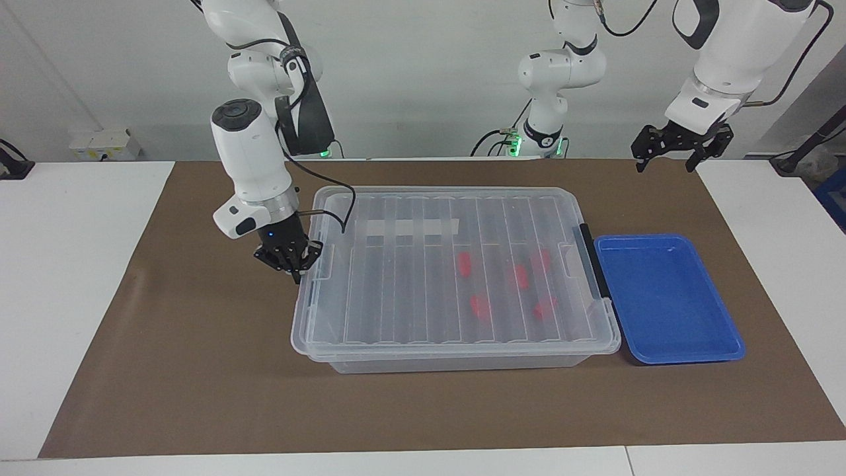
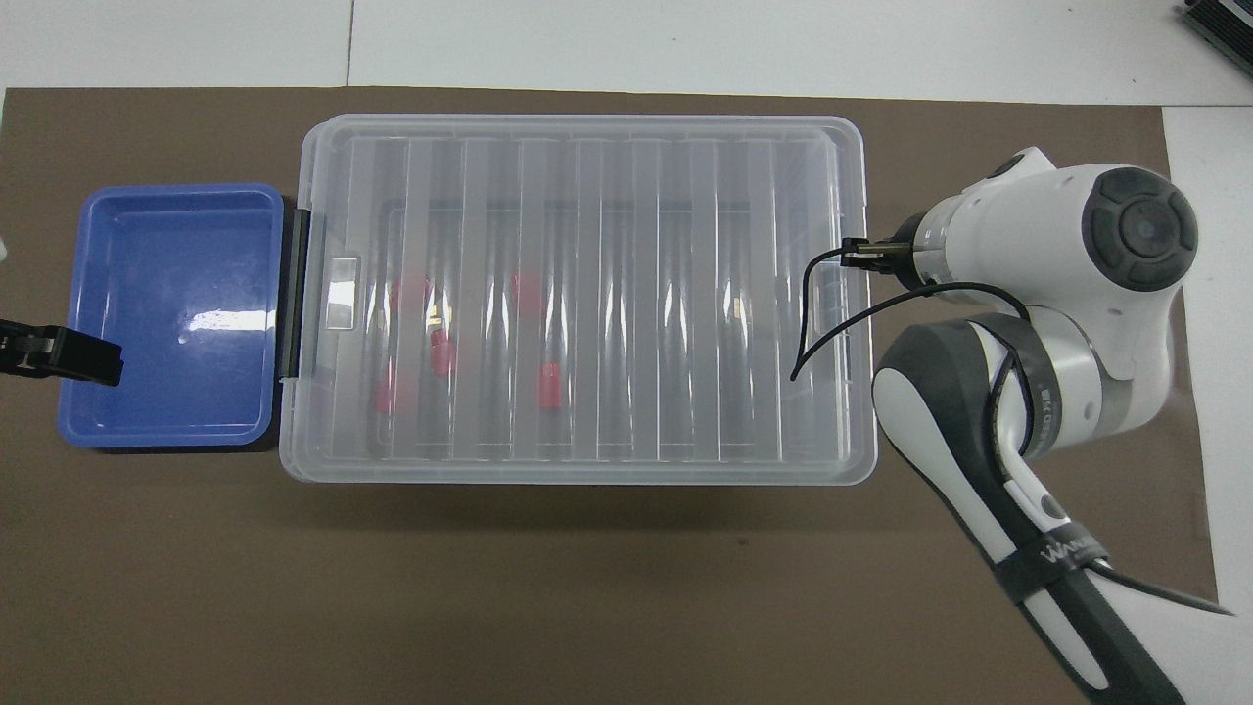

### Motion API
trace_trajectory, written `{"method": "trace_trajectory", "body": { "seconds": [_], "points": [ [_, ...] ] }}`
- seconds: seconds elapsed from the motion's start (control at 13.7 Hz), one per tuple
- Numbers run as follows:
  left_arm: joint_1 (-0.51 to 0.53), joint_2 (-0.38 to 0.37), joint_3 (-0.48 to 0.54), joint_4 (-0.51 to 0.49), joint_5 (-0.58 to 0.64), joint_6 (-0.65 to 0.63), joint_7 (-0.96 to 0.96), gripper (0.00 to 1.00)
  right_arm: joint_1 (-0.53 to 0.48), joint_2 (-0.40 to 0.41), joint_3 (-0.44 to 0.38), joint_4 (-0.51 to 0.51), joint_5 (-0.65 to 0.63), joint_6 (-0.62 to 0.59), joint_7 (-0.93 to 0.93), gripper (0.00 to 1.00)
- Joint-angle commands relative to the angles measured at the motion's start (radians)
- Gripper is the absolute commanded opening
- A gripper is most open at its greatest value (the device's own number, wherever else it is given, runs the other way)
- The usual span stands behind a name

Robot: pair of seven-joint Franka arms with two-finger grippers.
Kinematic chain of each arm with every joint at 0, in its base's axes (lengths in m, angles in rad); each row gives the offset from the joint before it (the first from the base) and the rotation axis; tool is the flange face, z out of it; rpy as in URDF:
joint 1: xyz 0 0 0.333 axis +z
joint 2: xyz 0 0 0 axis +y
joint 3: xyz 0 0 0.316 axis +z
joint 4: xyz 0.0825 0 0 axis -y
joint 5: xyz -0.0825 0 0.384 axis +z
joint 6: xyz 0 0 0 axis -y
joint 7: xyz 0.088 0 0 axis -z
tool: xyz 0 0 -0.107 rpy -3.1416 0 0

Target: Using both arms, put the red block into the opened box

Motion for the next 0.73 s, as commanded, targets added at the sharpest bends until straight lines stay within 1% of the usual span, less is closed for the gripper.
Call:
{"method": "trace_trajectory", "body": {
  "seconds": [0.0,0.22,0.37,0.44,0.51,0.59,0.66],
  "points": [
    [0.005,-0.027,0.003,-0.026,-0.017,0.007,0.015,1.0,-0.002,0.015,0.0,0.012,0.004,0.015,0.024,0.0],
    [0.005,-0.027,0.003,-0.026,-0.017,0.007,0.015,1.0,-0.016,-0.022,-0.006,0.009,0.004,-0.022,0.027,0.0],
    [0.005,-0.027,0.003,-0.026,-0.015,0.007,0.015,1.0,-0.047,-0.06,-0.009,0.011,0.002,-0.094,0.053,0.0],
    [0.005,-0.027,0.003,-0.026,-0.017,0.007,0.015,1.0,-0.066,-0.077,-0.009,0.011,0.002,-0.126,0.053,0.23],
    [0.005,-0.027,0.003,-0.026,-0.015,0.007,0.015,1.0,-0.076,-0.099,-0.009,0.009,0.002,-0.155,0.055,0.81],
    [0.005,-0.027,0.003,-0.026,-0.015,0.007,0.015,1.0,-0.077,-0.126,-0.012,0.011,0.001,-0.195,0.055,1.0],
    [0.005,-0.027,0.003,-0.026,-0.017,0.007,0.015,1.0,-0.077,-0.149,-0.014,0.012,-0.004,-0.239,0.055,1.0]
  ]
}}
